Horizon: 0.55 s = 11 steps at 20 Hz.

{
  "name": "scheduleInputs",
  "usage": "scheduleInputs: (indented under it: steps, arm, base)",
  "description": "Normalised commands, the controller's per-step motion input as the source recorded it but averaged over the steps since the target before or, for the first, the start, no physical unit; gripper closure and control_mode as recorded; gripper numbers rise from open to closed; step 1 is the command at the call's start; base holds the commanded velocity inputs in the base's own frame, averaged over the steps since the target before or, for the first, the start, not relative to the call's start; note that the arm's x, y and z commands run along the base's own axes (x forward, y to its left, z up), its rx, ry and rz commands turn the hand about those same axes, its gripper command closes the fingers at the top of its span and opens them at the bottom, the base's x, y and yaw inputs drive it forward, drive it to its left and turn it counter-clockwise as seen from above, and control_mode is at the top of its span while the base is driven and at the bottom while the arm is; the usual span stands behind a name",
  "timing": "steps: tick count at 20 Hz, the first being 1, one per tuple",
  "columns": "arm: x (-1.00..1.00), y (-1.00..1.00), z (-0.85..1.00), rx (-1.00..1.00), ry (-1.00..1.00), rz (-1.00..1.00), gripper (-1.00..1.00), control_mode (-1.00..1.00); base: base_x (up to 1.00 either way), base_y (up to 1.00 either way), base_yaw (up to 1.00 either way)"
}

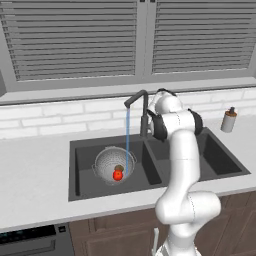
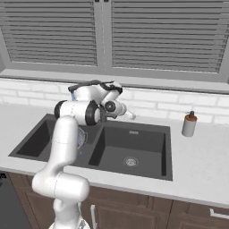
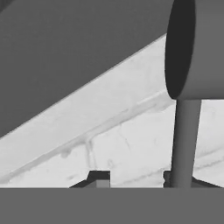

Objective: Put the colander in the sink, put the apple, kiwi in the colander, and turn on the sink faucet and pour water over the colander.

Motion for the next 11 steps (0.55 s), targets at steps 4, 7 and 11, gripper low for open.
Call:
scheduleInputs:
  steps: [4, 7, 11]
  arm:
    - [-0.11, -1.0, -0.55, 0.24, 0.13, 0.06, 1.0, -1.0]
    - [-0.54, -1.0, 0.4, 0.78, -0.18, 0.16, 1.0, -1.0]
    - [-0.57, -1.0, 0.54, 0.82, -0.19, 0.12, 1.0, -1.0]
  base:
    - [0.0, 0.0, 0.0]
    - [0.0, 0.0, 0.0]
    - [0.0, 0.0, 0.0]
